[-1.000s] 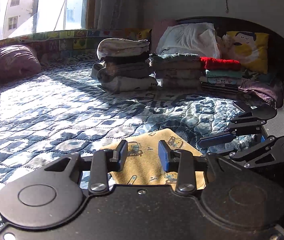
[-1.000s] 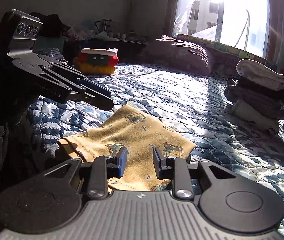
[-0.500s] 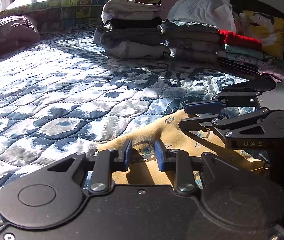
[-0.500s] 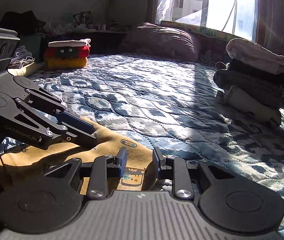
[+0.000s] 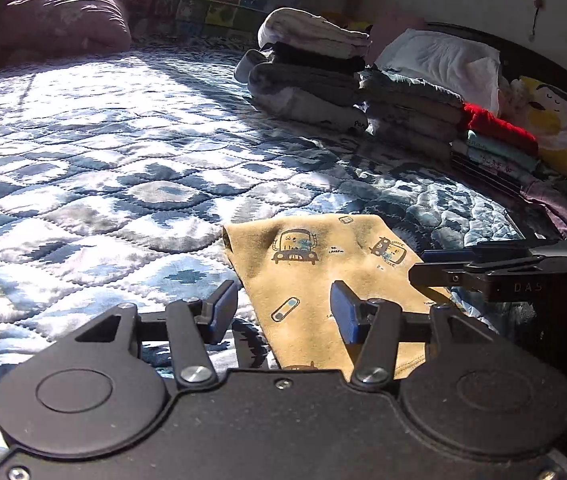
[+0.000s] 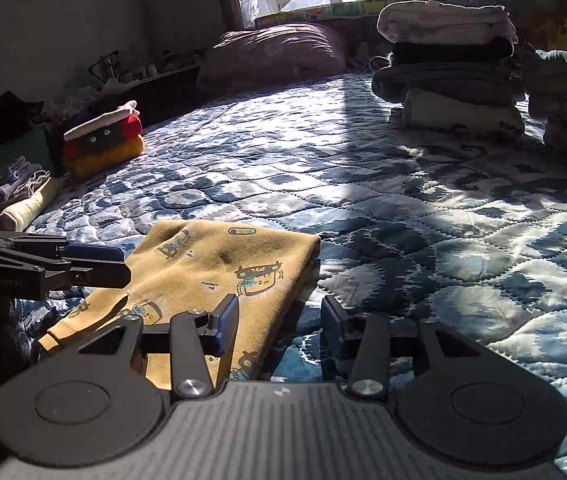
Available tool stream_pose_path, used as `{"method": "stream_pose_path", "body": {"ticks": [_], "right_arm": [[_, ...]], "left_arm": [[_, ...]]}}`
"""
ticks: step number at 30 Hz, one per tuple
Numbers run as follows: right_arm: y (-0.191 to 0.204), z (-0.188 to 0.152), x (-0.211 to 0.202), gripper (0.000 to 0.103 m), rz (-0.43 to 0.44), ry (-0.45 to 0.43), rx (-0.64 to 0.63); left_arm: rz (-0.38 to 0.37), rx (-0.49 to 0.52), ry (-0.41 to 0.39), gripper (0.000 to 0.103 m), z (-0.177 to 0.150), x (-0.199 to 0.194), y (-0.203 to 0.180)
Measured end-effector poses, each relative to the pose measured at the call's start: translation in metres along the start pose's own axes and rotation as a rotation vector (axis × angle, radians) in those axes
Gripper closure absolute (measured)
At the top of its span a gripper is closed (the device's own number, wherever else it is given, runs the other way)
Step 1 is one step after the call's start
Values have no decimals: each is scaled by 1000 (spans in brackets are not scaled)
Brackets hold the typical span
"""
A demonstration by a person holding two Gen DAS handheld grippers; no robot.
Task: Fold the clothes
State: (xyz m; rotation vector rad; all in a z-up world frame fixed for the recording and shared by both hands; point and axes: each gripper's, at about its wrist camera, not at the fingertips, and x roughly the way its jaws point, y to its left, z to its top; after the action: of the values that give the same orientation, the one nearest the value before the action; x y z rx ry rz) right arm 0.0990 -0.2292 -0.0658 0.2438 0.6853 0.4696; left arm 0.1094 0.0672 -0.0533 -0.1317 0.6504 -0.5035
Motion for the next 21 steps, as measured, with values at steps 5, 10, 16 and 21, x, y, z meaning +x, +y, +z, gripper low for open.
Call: {"method": "stream_pose_path", "body": {"ticks": [5,10,16,21], "right_arm": [[-7,-22,-4,57,56,14,214],[-4,-34,2,59,124,1,298],[-22,-34,15,72,164,-48,483],[-13,-43,15,82,167,-66,488]], "left_arm": [[-45,-214,18,52,-11,-7,20],[-144,-412,54,55,-23,-3,21],[-179,-570,57,67,-28,10,18],[-180,-640,52,83,-34,13,18]]}}
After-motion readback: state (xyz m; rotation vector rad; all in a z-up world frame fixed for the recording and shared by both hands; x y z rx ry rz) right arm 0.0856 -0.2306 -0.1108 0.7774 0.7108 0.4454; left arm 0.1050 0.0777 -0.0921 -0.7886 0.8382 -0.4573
